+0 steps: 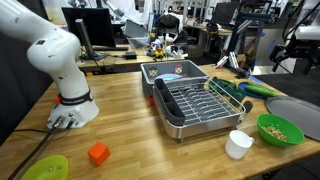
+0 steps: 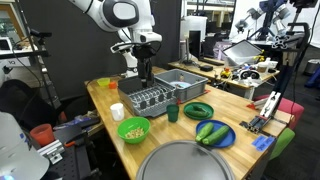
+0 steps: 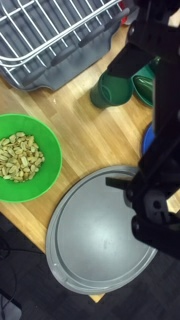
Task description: Pick up the green cup and put it on the dish dryer rack
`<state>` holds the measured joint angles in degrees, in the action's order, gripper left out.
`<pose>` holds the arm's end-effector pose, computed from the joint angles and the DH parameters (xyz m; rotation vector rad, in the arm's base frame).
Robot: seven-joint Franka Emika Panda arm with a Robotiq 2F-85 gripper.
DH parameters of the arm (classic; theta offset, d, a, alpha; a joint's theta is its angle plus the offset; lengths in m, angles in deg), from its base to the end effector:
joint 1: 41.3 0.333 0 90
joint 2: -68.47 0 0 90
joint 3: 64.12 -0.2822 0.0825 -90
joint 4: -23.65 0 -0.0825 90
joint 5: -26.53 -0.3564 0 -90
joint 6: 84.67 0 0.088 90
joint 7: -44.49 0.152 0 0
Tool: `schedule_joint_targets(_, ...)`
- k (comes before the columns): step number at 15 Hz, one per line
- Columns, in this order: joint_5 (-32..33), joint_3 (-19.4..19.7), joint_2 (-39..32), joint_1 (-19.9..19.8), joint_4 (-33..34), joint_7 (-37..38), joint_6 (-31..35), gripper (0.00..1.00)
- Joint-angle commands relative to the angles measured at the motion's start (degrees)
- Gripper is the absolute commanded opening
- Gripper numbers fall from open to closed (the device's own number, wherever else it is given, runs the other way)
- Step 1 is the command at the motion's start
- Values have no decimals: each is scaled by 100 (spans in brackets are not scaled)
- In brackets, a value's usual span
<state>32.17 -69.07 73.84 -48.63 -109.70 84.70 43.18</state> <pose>0.4746 -0.0265 0.3153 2.8826 -1.0248 0.0384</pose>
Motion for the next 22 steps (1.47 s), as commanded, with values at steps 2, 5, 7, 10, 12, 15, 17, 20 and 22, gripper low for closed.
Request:
schedule_joint_targets(2,18,170,19,175,10,11,-17,100)
schedule_joint_targets(5,18,171,19,177,10,11,-17,100)
schedule_joint_targets(7,-53,187,4,174,23,-23,69,100)
schedule_joint_targets(10,-148,294,-181,180,132,-91,500,100)
schedule_joint_targets(12,-177,367,-396,198,250,-157,854,100)
schedule_joint_targets(15,-472,472,-1042,249,556,-462,1368,100)
schedule_joint_targets(17,-798,507,-1532,282,838,-753,1489,100)
schedule_joint_targets(20,-1205,587,-2292,287,1338,-1132,1673,100)
schedule_joint_targets(22,-1493,619,-2761,262,1709,-1344,1668,100)
